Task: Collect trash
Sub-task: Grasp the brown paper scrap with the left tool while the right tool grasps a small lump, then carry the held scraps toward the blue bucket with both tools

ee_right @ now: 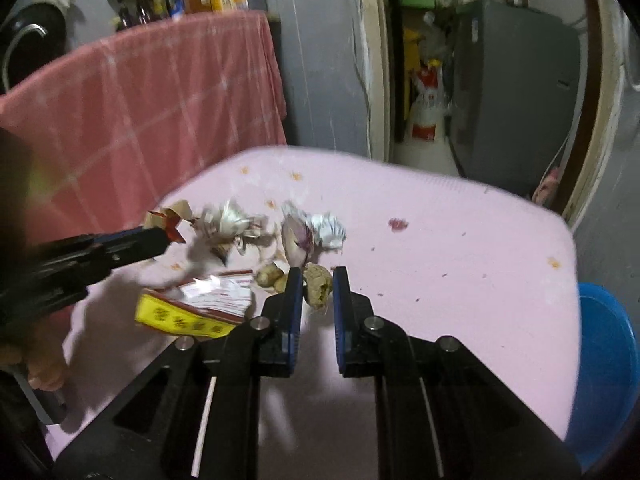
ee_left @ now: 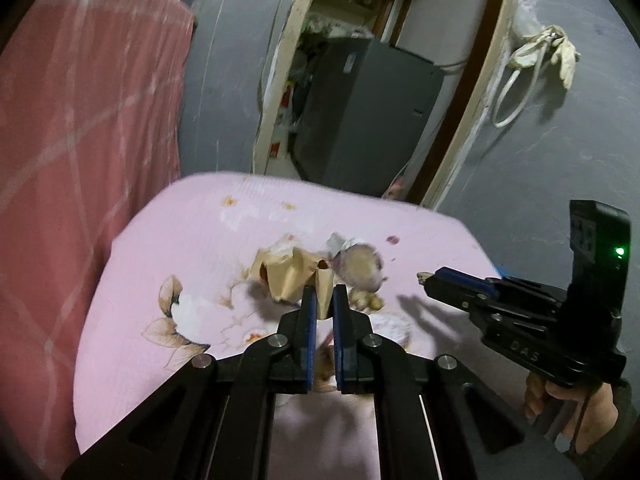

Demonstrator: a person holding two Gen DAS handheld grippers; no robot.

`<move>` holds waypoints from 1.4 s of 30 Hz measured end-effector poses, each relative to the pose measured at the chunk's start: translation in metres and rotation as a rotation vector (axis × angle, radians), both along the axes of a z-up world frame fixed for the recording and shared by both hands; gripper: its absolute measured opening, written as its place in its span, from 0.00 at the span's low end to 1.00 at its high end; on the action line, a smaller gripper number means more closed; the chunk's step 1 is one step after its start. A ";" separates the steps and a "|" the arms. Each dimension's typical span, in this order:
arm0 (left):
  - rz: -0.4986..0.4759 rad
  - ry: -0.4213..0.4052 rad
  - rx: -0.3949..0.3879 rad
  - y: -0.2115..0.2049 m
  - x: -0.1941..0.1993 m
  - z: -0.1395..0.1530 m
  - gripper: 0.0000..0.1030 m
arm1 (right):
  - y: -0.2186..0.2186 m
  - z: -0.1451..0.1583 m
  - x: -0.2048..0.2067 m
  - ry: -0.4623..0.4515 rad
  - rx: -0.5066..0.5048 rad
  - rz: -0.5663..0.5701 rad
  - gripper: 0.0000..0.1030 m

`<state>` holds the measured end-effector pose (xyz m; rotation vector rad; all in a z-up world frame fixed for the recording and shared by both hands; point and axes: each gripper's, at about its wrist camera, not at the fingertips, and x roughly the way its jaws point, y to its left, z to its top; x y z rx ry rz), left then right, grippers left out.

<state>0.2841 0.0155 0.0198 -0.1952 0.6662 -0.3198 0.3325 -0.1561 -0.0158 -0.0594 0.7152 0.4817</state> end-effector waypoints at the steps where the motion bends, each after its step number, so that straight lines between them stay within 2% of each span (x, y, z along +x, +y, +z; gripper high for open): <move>1: -0.001 -0.017 0.001 -0.001 -0.003 0.004 0.05 | -0.004 0.006 -0.007 -0.030 0.011 -0.005 0.14; 8: -0.050 -0.189 -0.020 -0.031 -0.029 0.043 0.05 | -0.042 0.058 -0.060 -0.269 0.051 -0.078 0.14; 16: -0.131 -0.373 -0.032 -0.095 -0.052 0.091 0.05 | -0.099 0.109 -0.116 -0.504 0.066 -0.214 0.14; 23: -0.241 -0.468 -0.011 -0.162 -0.066 0.110 0.05 | -0.153 0.126 -0.145 -0.615 0.073 -0.348 0.14; 27: -0.299 -0.468 -0.014 -0.200 -0.058 0.111 0.05 | -0.182 0.124 -0.150 -0.620 0.062 -0.409 0.14; 33: -0.368 -0.412 -0.024 -0.247 -0.039 0.100 0.05 | -0.221 0.103 -0.147 -0.574 0.055 -0.482 0.14; 42: -0.448 -0.210 -0.020 -0.308 0.003 0.066 0.05 | -0.270 0.062 -0.131 -0.456 0.110 -0.550 0.15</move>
